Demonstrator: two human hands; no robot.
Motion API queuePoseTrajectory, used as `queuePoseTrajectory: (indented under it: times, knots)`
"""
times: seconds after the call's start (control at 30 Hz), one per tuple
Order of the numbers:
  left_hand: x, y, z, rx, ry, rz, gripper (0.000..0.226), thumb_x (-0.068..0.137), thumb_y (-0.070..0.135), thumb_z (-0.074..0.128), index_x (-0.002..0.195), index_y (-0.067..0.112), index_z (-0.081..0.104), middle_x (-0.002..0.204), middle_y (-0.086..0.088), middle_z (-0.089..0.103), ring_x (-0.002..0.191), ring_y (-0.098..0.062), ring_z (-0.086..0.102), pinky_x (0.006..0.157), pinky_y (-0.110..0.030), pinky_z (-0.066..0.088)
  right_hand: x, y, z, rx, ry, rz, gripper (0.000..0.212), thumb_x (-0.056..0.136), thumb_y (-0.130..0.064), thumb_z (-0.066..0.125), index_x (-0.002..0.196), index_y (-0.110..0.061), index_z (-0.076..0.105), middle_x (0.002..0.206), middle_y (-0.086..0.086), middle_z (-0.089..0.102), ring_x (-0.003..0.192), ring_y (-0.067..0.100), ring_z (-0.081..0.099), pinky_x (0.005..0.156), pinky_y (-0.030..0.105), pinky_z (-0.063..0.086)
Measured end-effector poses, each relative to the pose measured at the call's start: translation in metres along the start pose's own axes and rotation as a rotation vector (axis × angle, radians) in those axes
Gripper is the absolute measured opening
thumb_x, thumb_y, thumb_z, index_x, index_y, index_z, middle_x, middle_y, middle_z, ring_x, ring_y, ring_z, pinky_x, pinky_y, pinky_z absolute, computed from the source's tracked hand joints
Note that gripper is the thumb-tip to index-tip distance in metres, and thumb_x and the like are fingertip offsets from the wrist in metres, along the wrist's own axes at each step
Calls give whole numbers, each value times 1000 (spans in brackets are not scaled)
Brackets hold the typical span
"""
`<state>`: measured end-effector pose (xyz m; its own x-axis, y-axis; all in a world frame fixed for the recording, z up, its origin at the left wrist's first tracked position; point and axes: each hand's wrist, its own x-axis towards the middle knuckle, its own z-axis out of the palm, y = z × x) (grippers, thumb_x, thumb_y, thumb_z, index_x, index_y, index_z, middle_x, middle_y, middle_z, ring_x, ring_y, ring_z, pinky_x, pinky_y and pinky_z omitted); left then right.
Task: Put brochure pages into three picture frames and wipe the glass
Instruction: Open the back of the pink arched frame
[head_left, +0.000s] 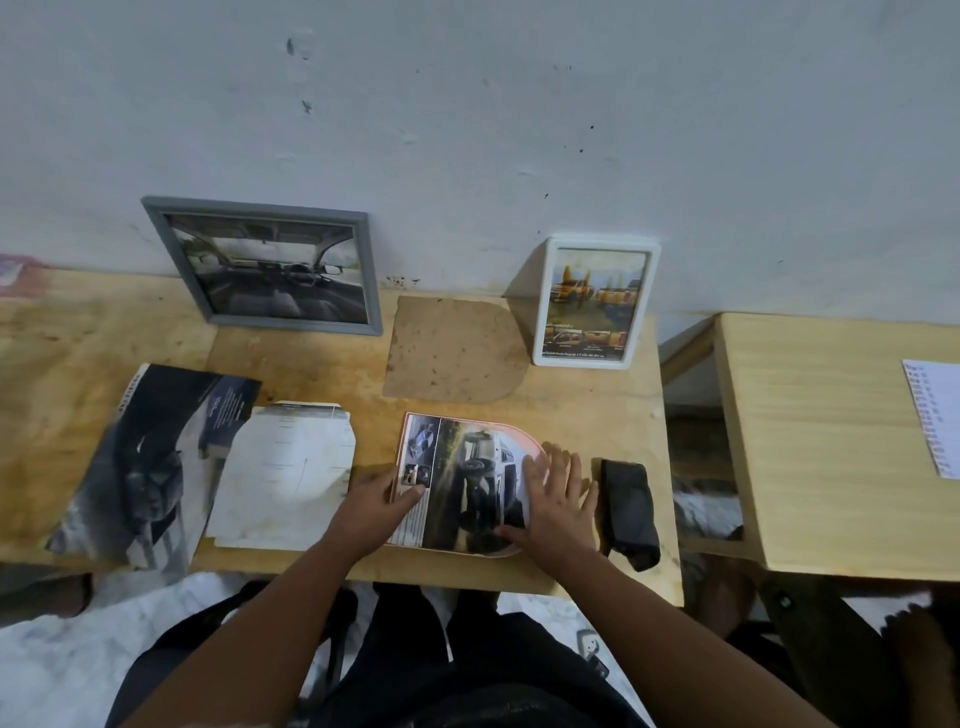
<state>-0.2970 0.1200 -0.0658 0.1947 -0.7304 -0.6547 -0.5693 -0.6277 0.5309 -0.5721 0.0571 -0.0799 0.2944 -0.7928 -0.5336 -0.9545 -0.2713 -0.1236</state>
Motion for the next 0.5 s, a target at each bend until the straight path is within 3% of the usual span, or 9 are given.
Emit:
queuePoseTrajectory:
  times: [0.1,0.2,0.3,0.5]
  knots:
    - [0,0,1,16,1,29,97,76,98,34,146,34,53,143,2,63,129,-22,59,106,-52,51,-3,0,-2,37,61,-27,100,85,-76,57,161,-33,9,170,15,-18,154,42,-20,120,63,-3]
    - [8,-10,4,36,1,40,97,76,97,34,147,34,53,144,0,60,127,-22,59,104,-50,53,-5,-1,-5,152,96,32,89,83,-70,65,155,-37,25,171,8,-1,157,36,-6,122,61,11]
    - [7,-9,2,55,7,39,94,76,95,35,148,37,50,146,0,58,124,-22,61,101,-50,55,-3,-2,-10,191,78,88,101,82,-77,60,159,-35,10,171,7,-2,157,35,-7,122,60,11]
    - [17,-24,6,76,-25,41,86,78,90,36,149,42,45,149,1,56,127,-26,61,98,-51,58,3,-12,-7,4,-70,77,111,89,-77,48,162,-18,-12,166,18,-28,150,46,-26,122,66,2]
